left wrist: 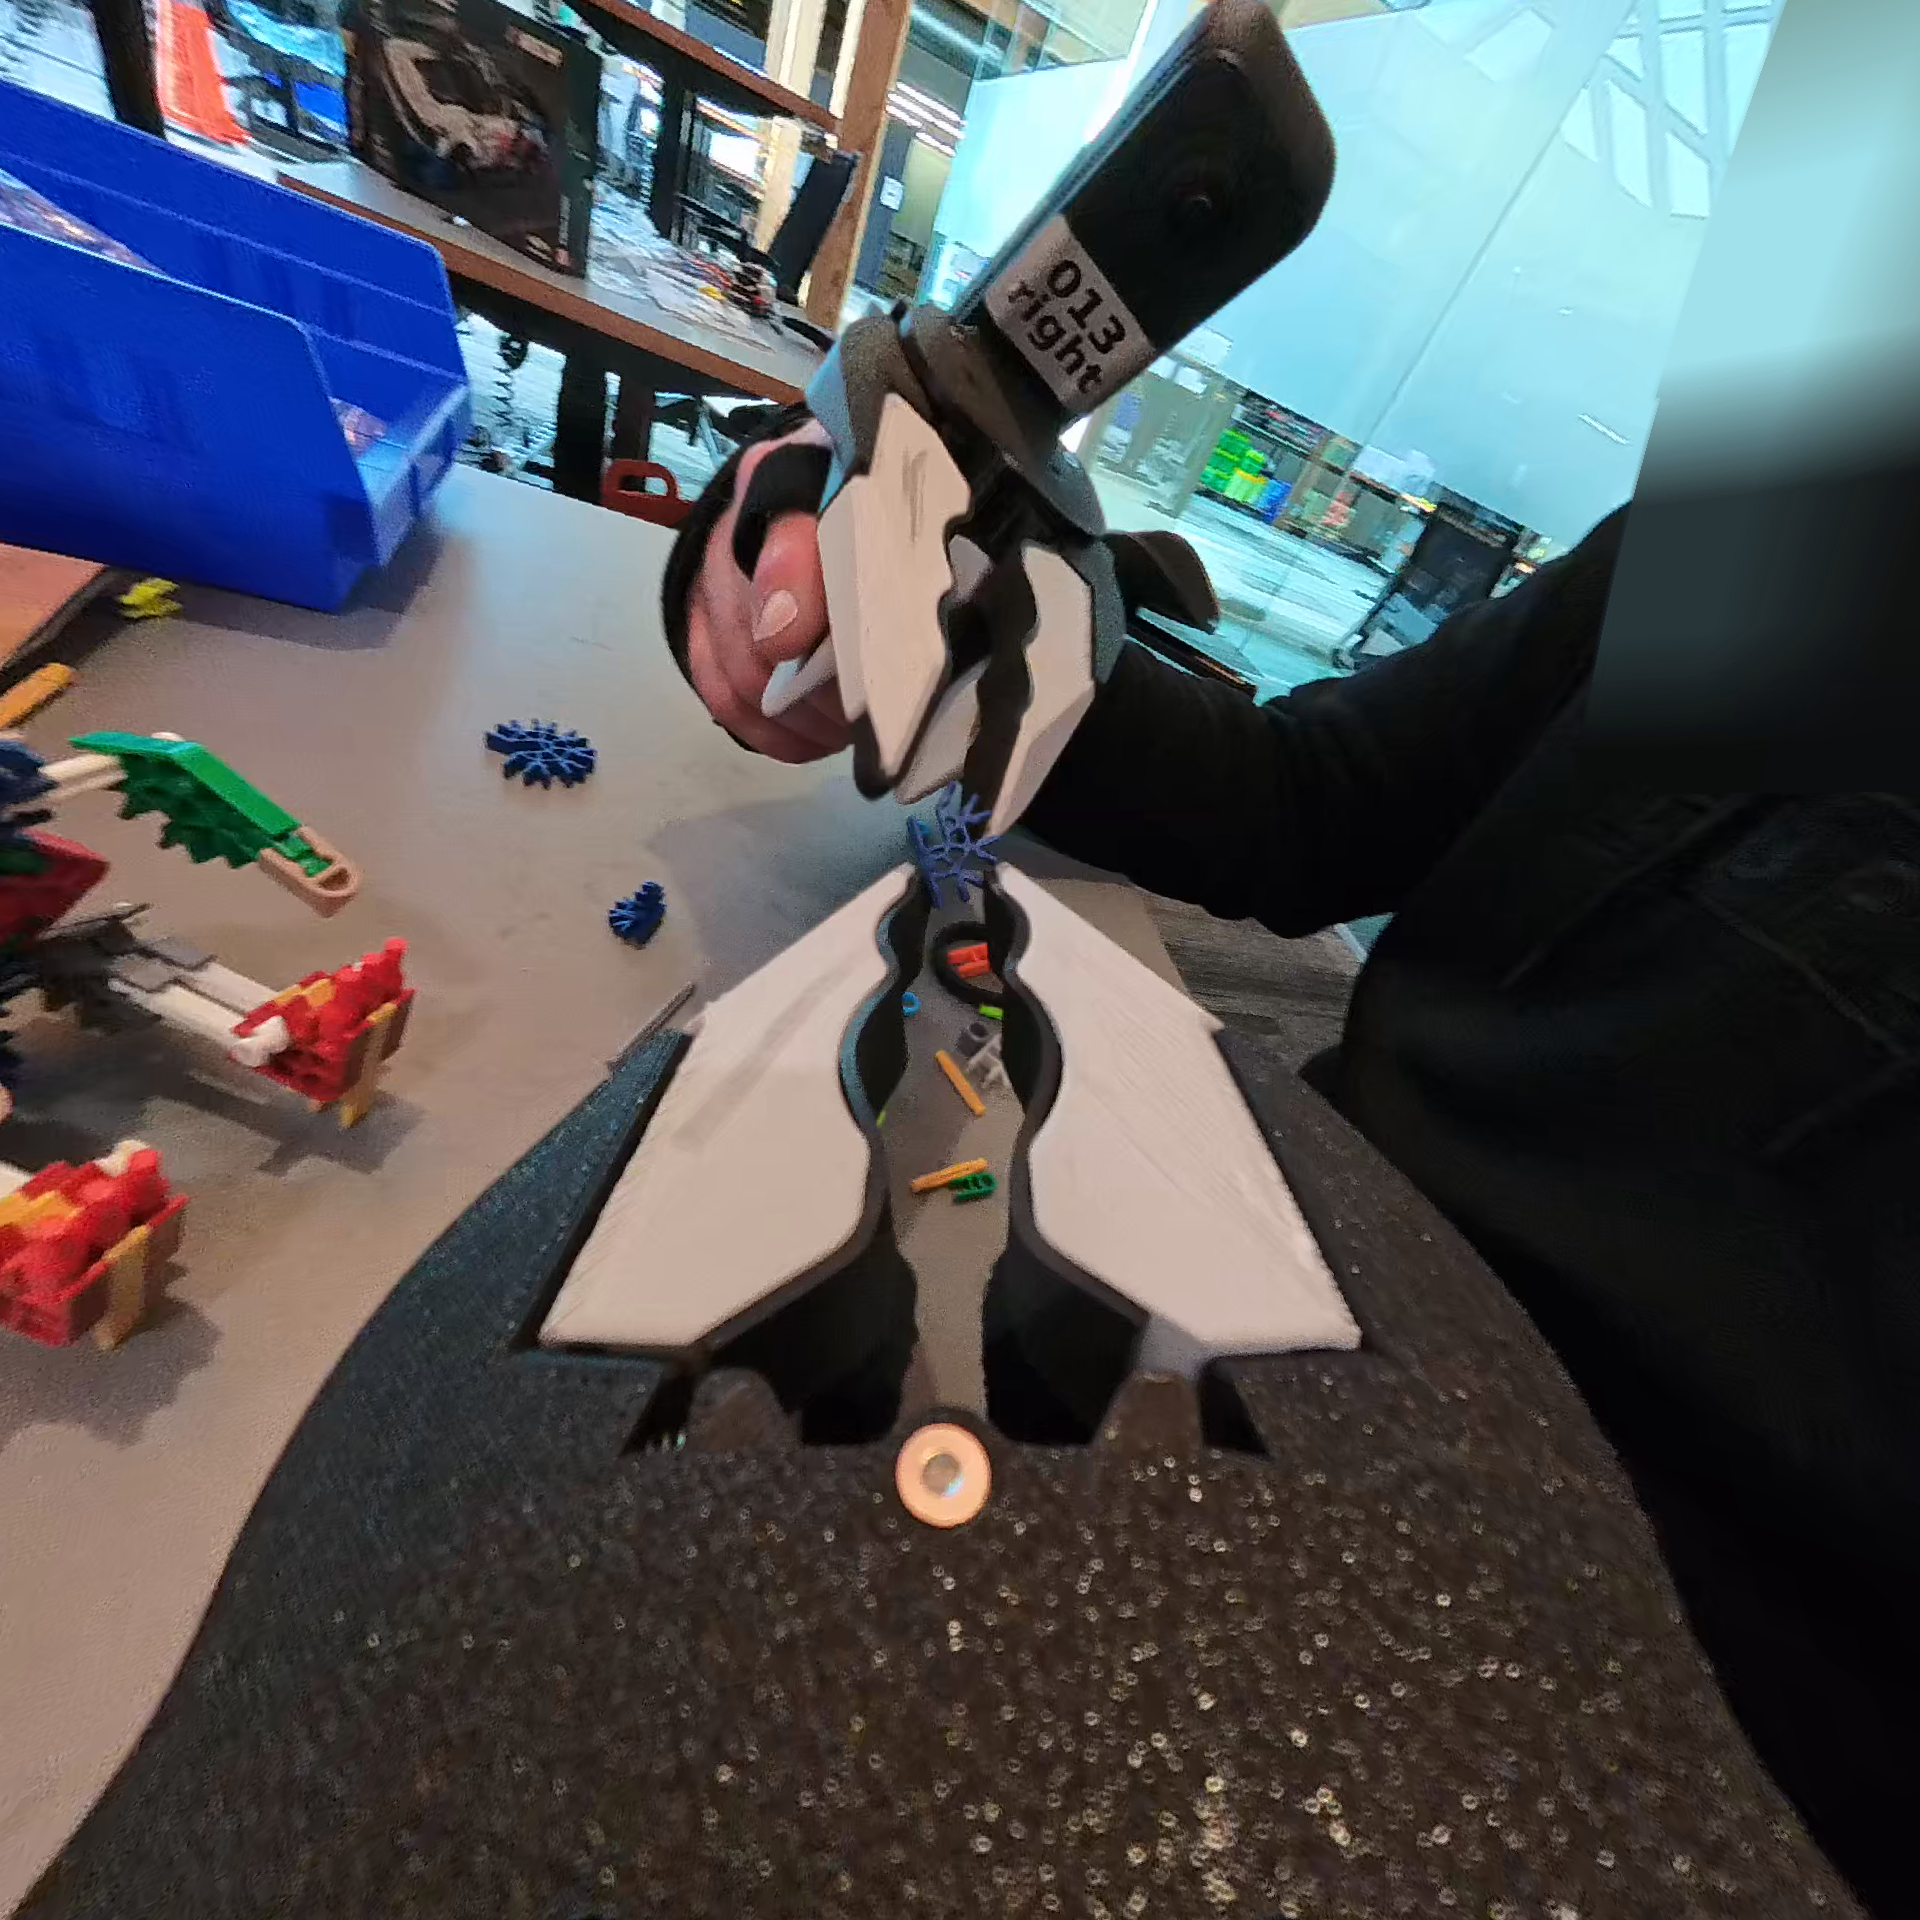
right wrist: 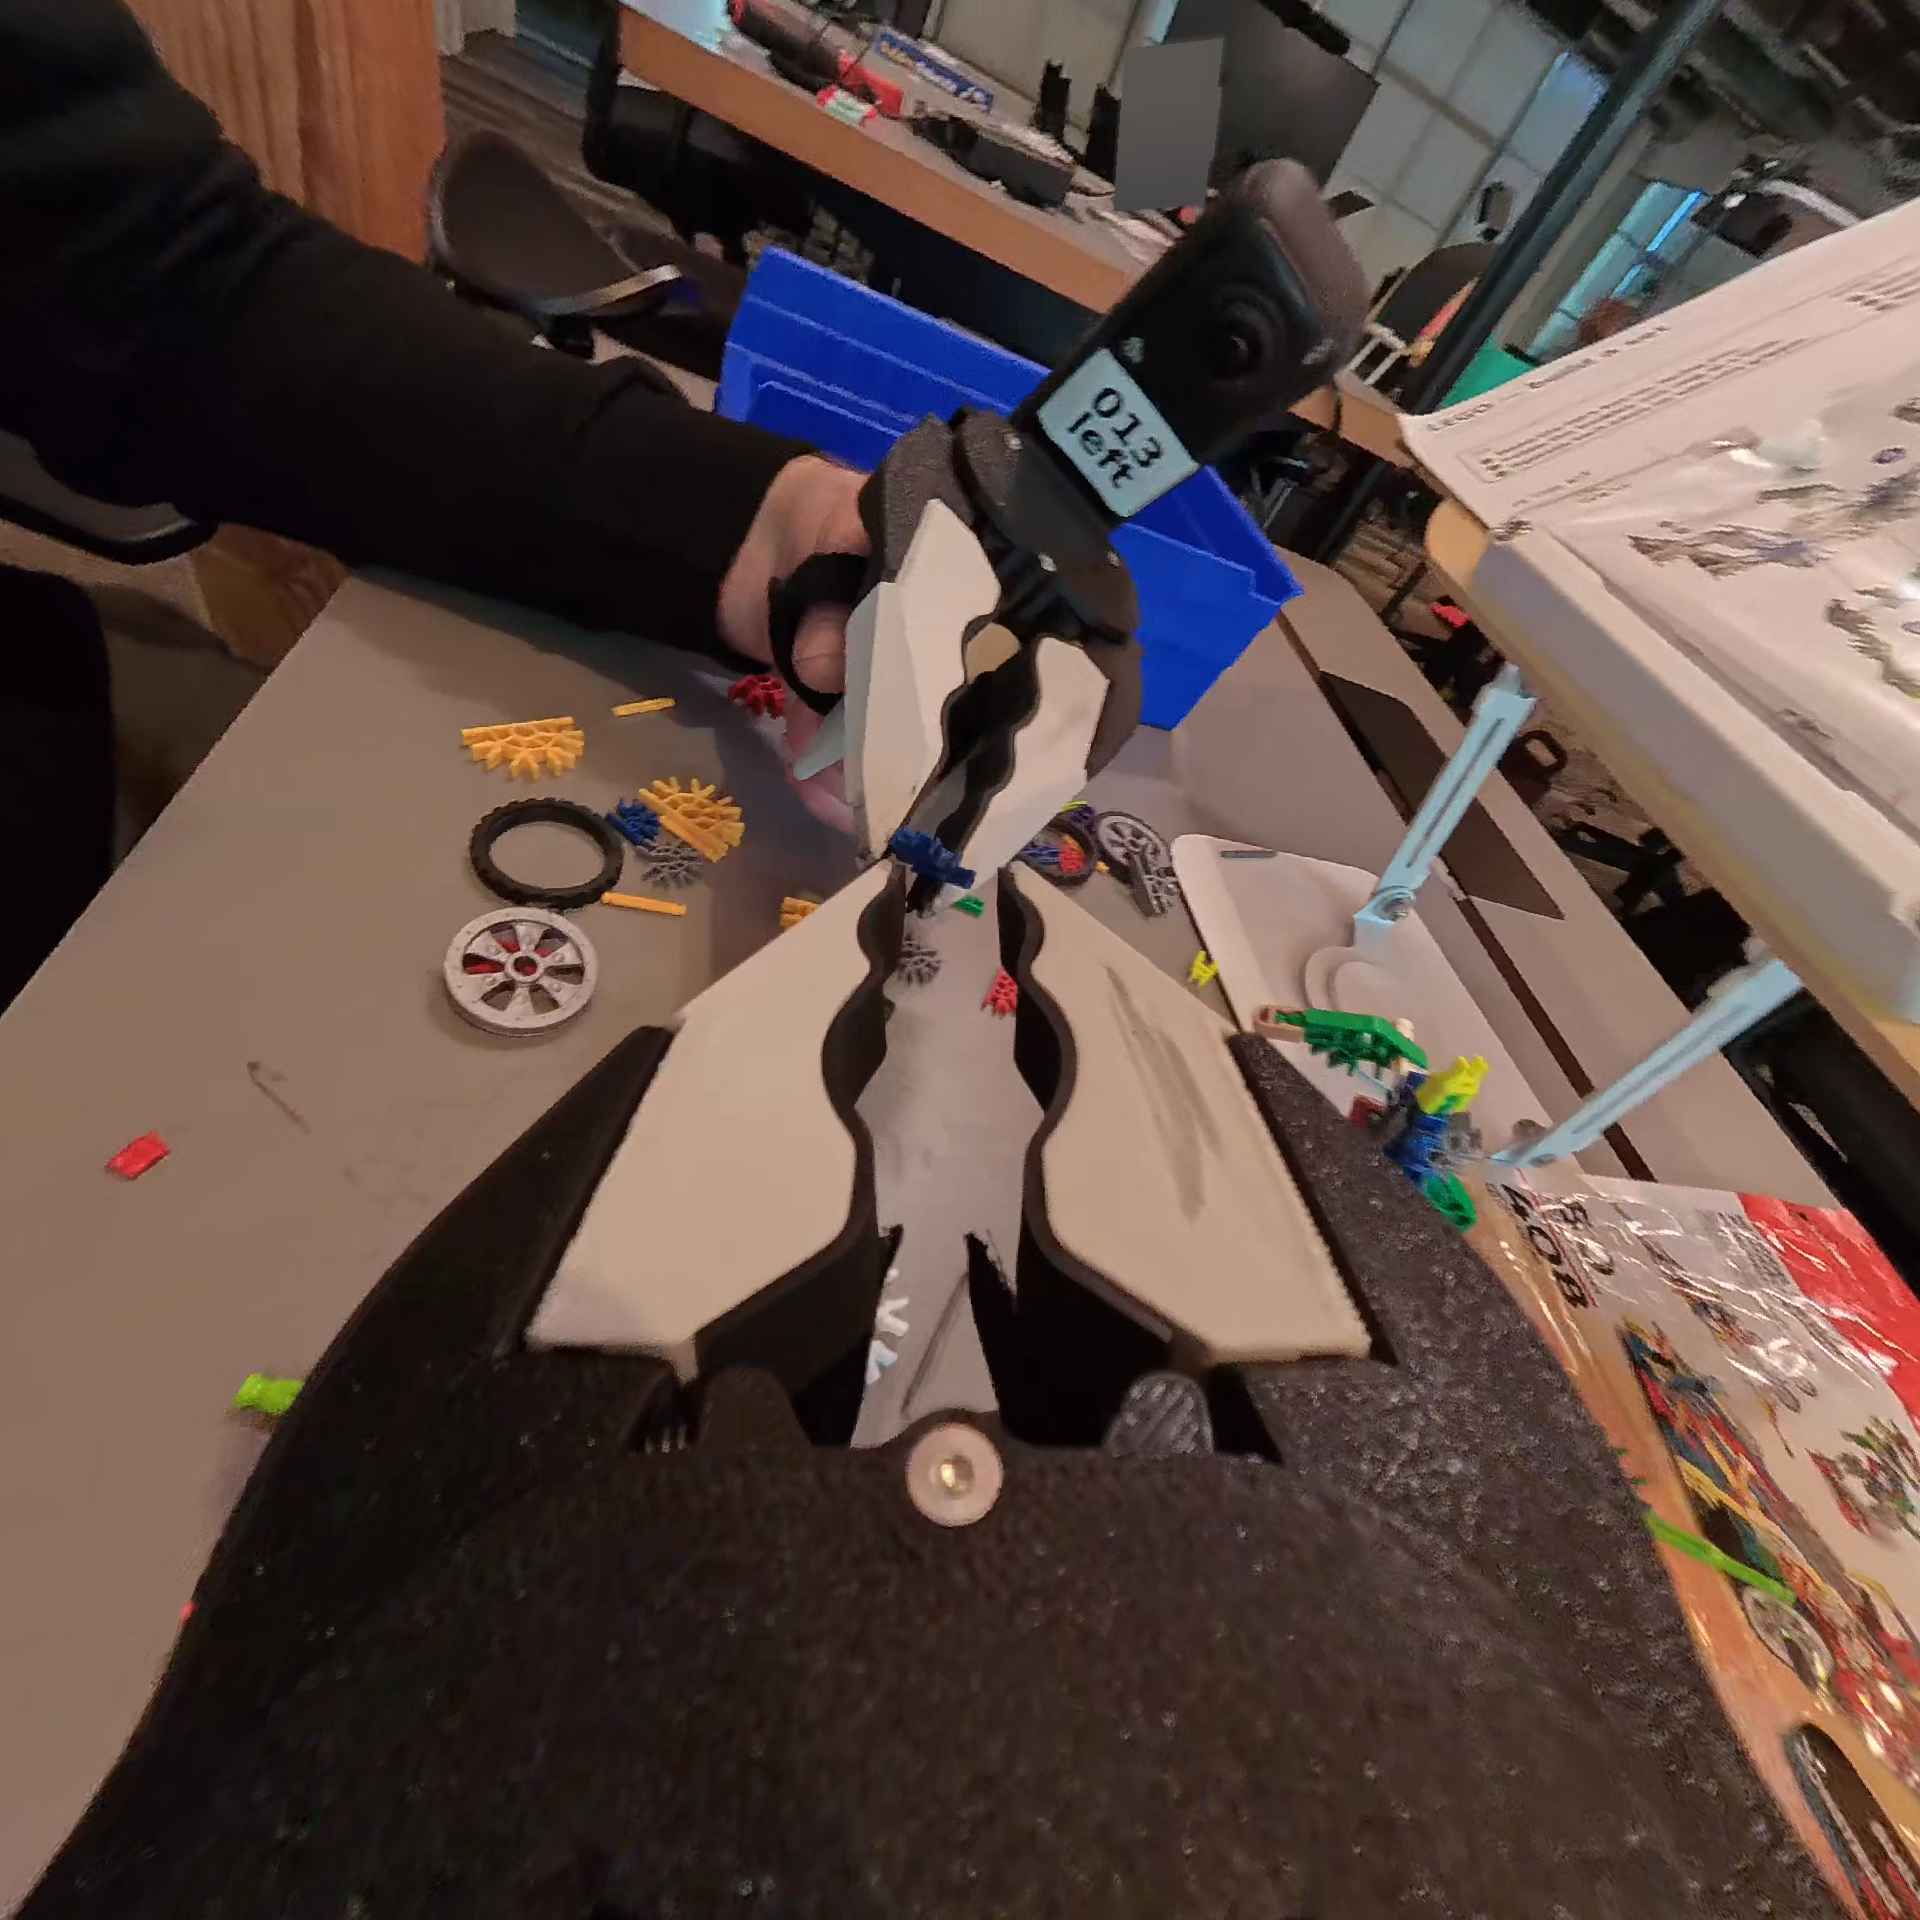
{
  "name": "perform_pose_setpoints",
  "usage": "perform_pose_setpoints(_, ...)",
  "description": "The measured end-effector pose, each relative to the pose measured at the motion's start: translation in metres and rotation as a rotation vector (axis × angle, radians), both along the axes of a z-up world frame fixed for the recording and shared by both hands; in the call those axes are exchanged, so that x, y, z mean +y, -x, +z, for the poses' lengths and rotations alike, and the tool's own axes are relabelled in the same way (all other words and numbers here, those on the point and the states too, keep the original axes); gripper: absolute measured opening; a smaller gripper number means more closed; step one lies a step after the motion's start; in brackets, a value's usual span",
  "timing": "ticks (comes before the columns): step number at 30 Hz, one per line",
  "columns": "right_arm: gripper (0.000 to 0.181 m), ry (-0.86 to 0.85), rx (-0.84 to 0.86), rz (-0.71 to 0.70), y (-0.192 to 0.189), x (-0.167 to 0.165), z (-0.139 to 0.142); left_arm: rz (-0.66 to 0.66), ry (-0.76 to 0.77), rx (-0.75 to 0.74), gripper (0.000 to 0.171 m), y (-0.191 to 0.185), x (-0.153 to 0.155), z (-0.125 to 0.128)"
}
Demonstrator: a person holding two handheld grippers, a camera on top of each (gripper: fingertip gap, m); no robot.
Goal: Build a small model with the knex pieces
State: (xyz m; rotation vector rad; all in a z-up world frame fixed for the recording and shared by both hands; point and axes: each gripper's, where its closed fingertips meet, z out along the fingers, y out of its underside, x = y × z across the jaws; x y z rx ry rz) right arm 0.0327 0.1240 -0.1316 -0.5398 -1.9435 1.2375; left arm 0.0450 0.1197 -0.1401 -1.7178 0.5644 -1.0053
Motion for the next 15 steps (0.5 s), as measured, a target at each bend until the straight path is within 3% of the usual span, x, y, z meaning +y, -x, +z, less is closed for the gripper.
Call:
perform_pose_setpoints(8, 0.008, -0.033, -0.043, 0.068, -0.007, -0.016, -0.009, -0.111, 0.035, -0.021, 0.008, -0.011, -0.014, -0.004)
perform_pose_setpoints(15, 0.002, 0.031, -0.053, 0.038, -0.002, -0.007, -0.003, -0.038, 0.015, -0.013, 0.007, -0.005, -0.005, -0.001)
